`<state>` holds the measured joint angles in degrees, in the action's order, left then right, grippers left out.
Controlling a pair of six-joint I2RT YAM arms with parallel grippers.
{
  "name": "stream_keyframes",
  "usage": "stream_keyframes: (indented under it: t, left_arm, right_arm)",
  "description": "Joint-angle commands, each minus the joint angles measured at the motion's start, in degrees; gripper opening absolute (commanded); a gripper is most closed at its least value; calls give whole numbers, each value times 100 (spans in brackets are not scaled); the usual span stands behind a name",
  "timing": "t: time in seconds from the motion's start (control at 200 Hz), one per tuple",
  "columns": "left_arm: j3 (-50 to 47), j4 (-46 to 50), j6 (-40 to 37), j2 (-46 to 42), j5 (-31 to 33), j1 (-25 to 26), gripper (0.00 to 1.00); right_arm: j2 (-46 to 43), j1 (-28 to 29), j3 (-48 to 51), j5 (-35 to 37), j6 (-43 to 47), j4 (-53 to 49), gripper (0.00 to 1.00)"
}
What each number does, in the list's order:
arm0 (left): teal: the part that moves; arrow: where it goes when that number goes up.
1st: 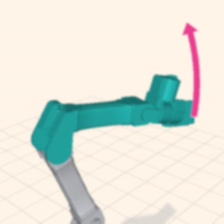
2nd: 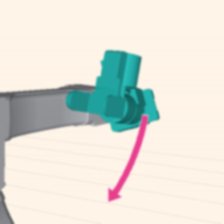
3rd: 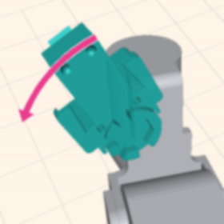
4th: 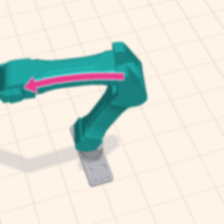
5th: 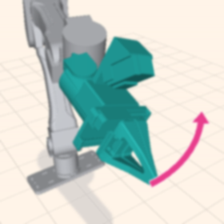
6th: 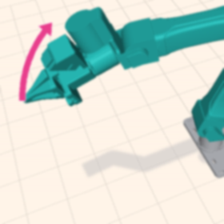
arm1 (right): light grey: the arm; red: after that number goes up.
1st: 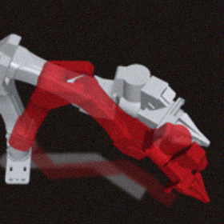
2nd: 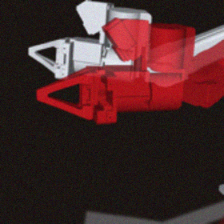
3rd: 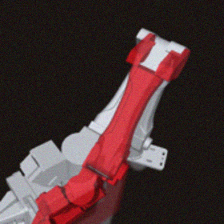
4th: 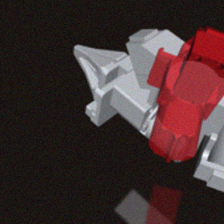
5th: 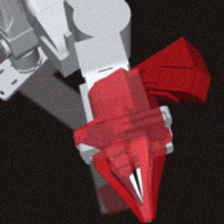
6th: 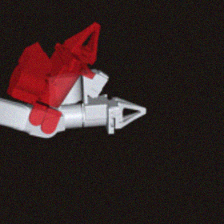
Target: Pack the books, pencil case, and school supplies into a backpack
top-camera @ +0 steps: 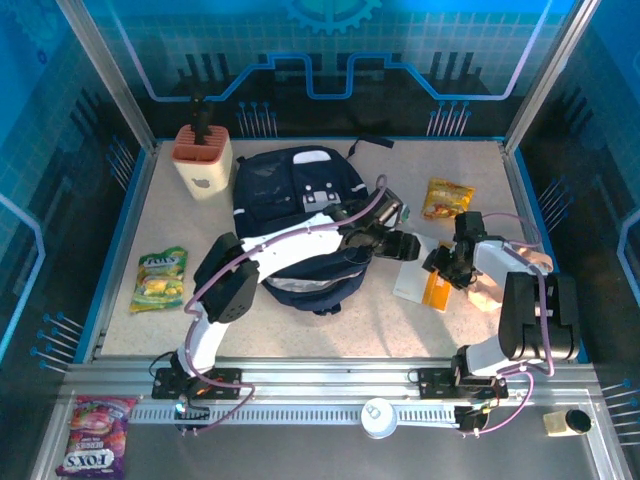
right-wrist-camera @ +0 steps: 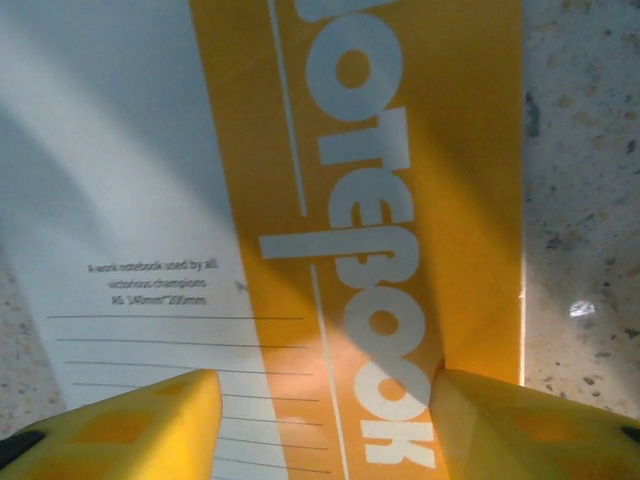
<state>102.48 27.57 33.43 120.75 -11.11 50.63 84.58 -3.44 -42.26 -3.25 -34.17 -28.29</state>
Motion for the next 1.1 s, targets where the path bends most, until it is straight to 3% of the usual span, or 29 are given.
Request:
stream_keyframes:
  t: [0.0, 0.25, 0.48, 0.62, 1.096]
  left_arm:
    - [401, 382, 175, 386, -90, 47, 64]
    - [799, 728, 326, 981, 331, 50, 47]
    - [966, 843, 349, 1357, 452, 38, 40]
    - [1054, 927, 329, 1492, 654, 19, 40]
    - [1244, 1143, 549, 1828, 394, -34, 39]
  right_arm:
    - [172, -15, -50, -153, 113, 43, 58]
    - [452, 215, -106, -387, 209, 92, 57]
    - [481, 230, -142, -435, 280, 62, 54]
    - [507, 262, -147, -466, 288, 70, 53]
    - [647, 284, -106, -650, 202, 139, 52]
